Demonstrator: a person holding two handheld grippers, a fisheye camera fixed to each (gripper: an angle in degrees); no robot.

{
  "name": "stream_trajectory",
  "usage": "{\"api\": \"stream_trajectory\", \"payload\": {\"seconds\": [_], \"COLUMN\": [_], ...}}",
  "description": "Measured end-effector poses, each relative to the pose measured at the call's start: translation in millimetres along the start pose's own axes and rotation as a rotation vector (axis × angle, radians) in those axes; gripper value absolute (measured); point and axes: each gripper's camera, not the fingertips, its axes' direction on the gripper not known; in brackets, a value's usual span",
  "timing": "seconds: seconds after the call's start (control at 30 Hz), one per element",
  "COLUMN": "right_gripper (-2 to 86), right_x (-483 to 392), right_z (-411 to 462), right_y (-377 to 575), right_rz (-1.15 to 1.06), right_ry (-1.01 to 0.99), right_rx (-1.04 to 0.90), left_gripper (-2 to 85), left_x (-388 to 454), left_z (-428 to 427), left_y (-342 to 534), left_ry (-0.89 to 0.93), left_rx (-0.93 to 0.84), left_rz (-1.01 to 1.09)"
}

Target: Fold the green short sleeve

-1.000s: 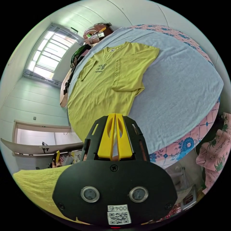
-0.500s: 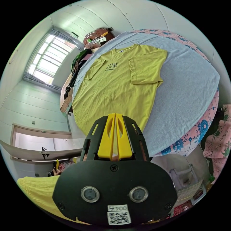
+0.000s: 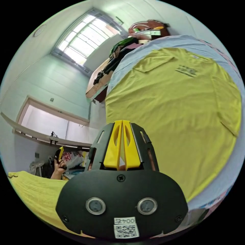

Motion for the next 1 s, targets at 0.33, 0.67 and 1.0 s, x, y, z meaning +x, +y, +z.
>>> {"api": "stream_trajectory", "payload": {"seconds": [0.33, 0.67, 1.0], "right_gripper": [1.7, 2.9, -0.5], "right_x": [-121, -160, -143], "right_z": [200, 255, 200], "right_y": [-58, -42, -47], "right_rz": [-0.358, -0.576, -0.425], "right_ry": [0.053, 0.186, 0.009], "right_rx": [-0.171, -0.202, -0.137], "left_gripper": [0.2, 0.2, 0.2], "left_x": [78, 154, 259], "left_z": [110, 284, 526], "left_y": [-39, -57, -42], "left_ry": [-0.146, -0.148, -0.064], "left_rx": [-0.080, -0.154, -0.389], "left_rz": [0.095, 0.139, 0.327]}}
